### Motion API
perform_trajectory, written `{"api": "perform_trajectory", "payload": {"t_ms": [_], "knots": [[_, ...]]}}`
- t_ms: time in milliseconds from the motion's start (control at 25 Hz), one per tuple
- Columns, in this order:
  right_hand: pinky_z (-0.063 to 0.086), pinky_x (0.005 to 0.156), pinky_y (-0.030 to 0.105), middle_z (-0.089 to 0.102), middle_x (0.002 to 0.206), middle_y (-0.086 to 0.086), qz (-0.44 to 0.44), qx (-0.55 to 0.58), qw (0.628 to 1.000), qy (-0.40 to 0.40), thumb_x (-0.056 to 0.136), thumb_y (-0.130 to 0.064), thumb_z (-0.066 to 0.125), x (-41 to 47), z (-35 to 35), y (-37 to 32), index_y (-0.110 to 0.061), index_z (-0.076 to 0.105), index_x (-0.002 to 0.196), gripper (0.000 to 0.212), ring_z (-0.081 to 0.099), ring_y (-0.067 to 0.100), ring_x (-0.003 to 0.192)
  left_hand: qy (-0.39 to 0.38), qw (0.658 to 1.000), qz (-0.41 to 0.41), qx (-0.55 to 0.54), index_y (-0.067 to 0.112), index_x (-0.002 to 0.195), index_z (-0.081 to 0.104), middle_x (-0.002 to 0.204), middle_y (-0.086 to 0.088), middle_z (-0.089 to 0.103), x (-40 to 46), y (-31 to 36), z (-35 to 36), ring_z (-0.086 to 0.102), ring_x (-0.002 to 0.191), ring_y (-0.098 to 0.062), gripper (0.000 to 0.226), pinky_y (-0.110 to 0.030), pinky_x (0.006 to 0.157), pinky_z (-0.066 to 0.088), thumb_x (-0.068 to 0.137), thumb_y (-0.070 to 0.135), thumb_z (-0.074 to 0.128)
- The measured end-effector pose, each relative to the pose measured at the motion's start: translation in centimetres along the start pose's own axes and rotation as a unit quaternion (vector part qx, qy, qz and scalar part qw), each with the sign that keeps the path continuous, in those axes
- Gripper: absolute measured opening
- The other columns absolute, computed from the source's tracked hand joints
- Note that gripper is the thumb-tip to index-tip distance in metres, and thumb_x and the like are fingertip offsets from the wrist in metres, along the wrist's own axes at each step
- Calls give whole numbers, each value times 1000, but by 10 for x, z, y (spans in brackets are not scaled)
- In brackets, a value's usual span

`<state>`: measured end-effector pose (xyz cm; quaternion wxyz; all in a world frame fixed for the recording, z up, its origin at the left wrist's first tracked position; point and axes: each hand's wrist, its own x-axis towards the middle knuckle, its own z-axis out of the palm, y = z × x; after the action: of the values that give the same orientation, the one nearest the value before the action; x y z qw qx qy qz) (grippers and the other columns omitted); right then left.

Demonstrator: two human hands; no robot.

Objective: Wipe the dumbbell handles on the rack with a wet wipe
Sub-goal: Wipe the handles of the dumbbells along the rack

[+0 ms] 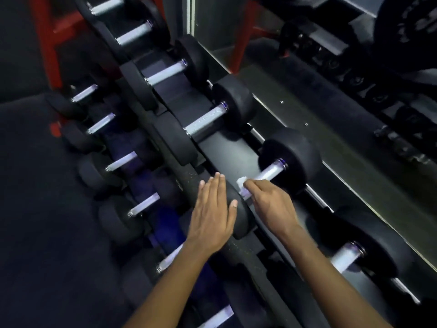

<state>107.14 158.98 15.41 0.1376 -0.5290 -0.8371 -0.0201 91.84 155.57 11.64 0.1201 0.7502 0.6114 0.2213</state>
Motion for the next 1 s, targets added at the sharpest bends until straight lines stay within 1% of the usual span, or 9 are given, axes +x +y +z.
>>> {"api": "perform_trajectory", "payload": {"t_ms": [40, 120, 240, 400, 480, 640, 760, 880, 1000], "knots": [[49, 49, 29, 68, 88, 1, -40, -24, 999, -7, 77, -7, 55, -4, -1, 4, -15, 62, 97, 22, 65, 23, 75, 14, 1000, 11, 9, -7, 142, 31, 148, -21, 34, 0, 10, 2, 32, 138, -31, 62, -41, 116, 11, 97, 35, 27], [56, 63, 32, 70, 100, 5, -125, -41, 990, -42, 82, -15, 45, 9, 26, 5, -7, 68, 104, 32, 68, 23, 92, 21, 999, -35, 7, -7, 141, 32, 148, -22, 34, 5, -5, 12, 33, 137, -32, 61, -43, 115, 14, 96, 34, 29], [54, 72, 29, 68, 115, 3, -145, -76, 985, -61, 82, -16, 50, 2, 27, 17, -10, 68, 112, 36, 64, 20, 105, 26, 999, -21, 35, -7, 140, 34, 147, -22, 35, 6, -6, 13, 35, 137, -31, 61, -42, 114, 20, 97, 36, 27], [50, 70, 28, 65, 121, 3, -101, -107, 988, -49, 79, -13, 58, 5, 19, 41, -12, 65, 118, 40, 63, 20, 109, 20, 999, -13, 42, -6, 140, 35, 147, -21, 36, 7, -9, 10, 36, 136, -30, 64, -40, 115, 21, 100, 40, 16], [53, 70, 32, 64, 122, 6, -46, -105, 992, -45, 80, -9, 54, 12, 16, 57, -10, 62, 121, 42, 62, 25, 110, 27, 999, -14, 33, -6, 140, 37, 146, -21, 37, 7, -7, 10, 37, 136, -31, 62, -39, 114, 20, 99, 39, 23], [55, 72, 44, 61, 123, 14, 12, -77, 996, -50, 77, 2, 63, 19, 20, 66, -3, 58, 122, 46, 59, 35, 107, 37, 999, -15, 28, -5, 140, 36, 146, -20, 37, 7, -7, 10, 36, 136, -30, 61, -39, 114, 20, 96, 37, 31], [55, 78, 46, 59, 128, 14, -13, -49, 997, -50, 83, -1, 61, 15, 28, 55, -2, 56, 126, 44, 55, 34, 117, 36, 999, -20, 25, -4, 141, 35, 147, -19, 36, 6, -6, 9, 35, 137, -29, 61, -38, 115, 20, 96, 37, 30], [54, 82, 38, 58, 132, 9, -89, -38, 994, -52, 88, -9, 54, 1, 36, 38, -7, 55, 130, 42, 54, 27, 122, 39, 999, -21, 24, -3, 142, 33, 148, -18, 35, 6, -6, 10, 34, 137, -28, 61, -41, 115, 24, 97, 37, 29], [53, 78, 33, 62, 126, 7, -122, -37, 990, -62, 80, -9, 66, -6, 35, 20, -6, 60, 125, 45, 58, 23, 117, 44, 999, -23, 20, -3, 142, 34, 148, -18, 36, 6, -6, 12, 34, 137, -28, 61, -42, 114, 28, 96, 37, 30]]}}
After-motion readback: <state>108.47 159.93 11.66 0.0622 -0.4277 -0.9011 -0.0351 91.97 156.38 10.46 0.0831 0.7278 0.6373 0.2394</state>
